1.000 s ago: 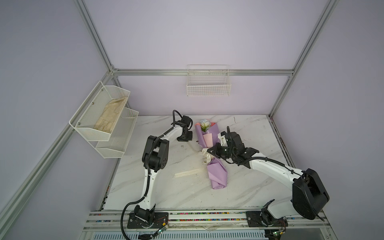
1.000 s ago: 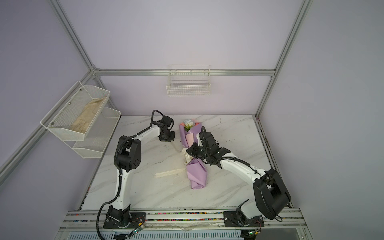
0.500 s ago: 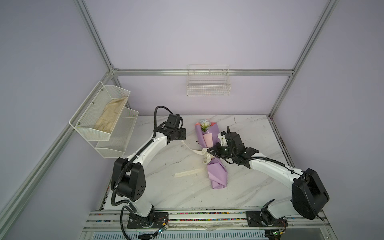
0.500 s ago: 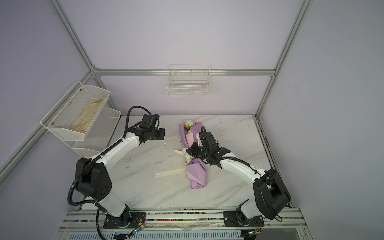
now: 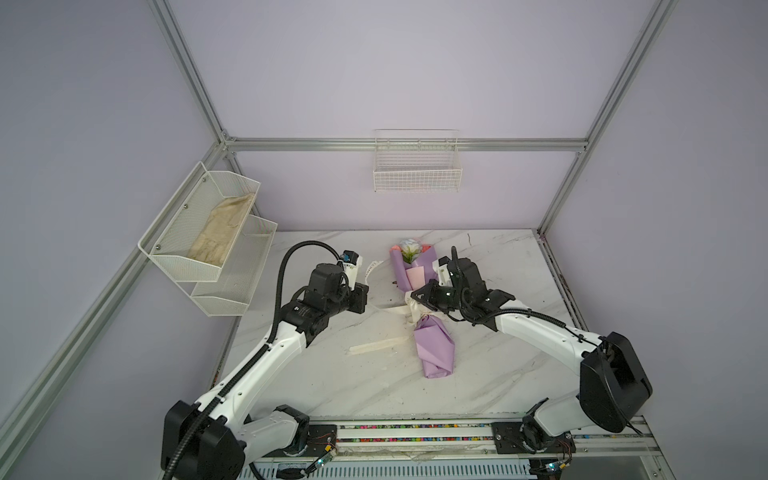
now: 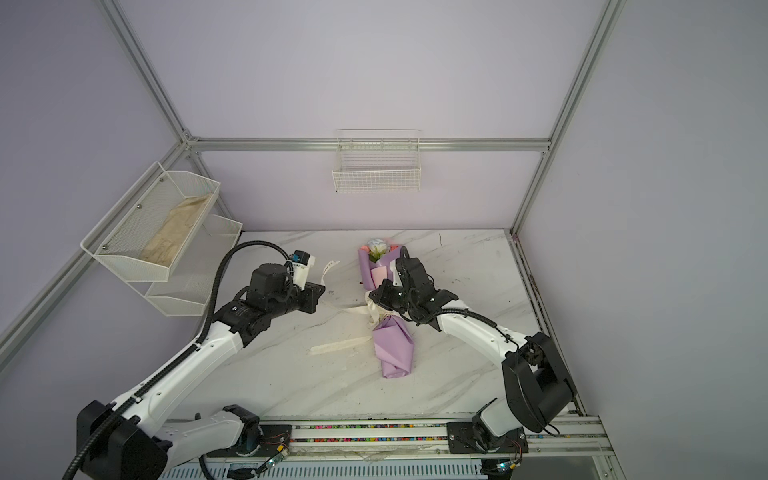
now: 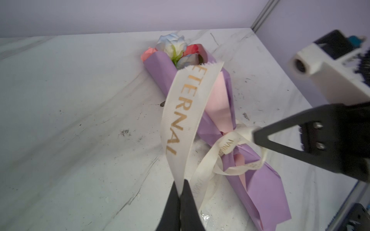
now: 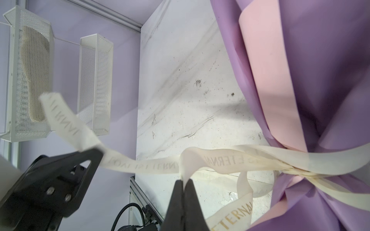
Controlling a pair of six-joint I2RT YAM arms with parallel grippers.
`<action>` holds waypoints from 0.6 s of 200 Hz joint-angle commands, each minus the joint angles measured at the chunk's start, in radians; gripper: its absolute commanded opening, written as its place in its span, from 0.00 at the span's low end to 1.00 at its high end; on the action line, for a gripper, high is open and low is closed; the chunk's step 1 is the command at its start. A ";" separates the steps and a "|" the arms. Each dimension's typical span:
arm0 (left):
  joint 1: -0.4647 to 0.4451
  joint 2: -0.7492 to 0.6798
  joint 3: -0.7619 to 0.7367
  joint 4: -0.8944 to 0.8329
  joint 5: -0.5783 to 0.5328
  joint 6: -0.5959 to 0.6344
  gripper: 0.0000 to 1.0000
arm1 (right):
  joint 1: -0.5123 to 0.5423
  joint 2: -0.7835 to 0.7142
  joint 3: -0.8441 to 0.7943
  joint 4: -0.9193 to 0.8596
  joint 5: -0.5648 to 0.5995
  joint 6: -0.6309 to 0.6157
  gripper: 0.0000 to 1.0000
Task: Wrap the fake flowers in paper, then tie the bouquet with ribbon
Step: 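Pull the ribbon tail with the left gripper across toward the right gripper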
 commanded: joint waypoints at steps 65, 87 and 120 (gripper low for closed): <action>-0.183 -0.281 -0.123 0.137 0.168 0.312 0.00 | -0.042 0.021 0.052 -0.029 -0.001 0.015 0.00; -0.200 -0.314 -0.114 0.113 0.252 0.330 0.00 | -0.058 0.031 0.059 -0.029 -0.031 0.010 0.00; -0.278 -0.280 -0.051 0.018 0.337 0.364 0.00 | -0.075 0.050 0.082 -0.031 -0.074 -0.008 0.00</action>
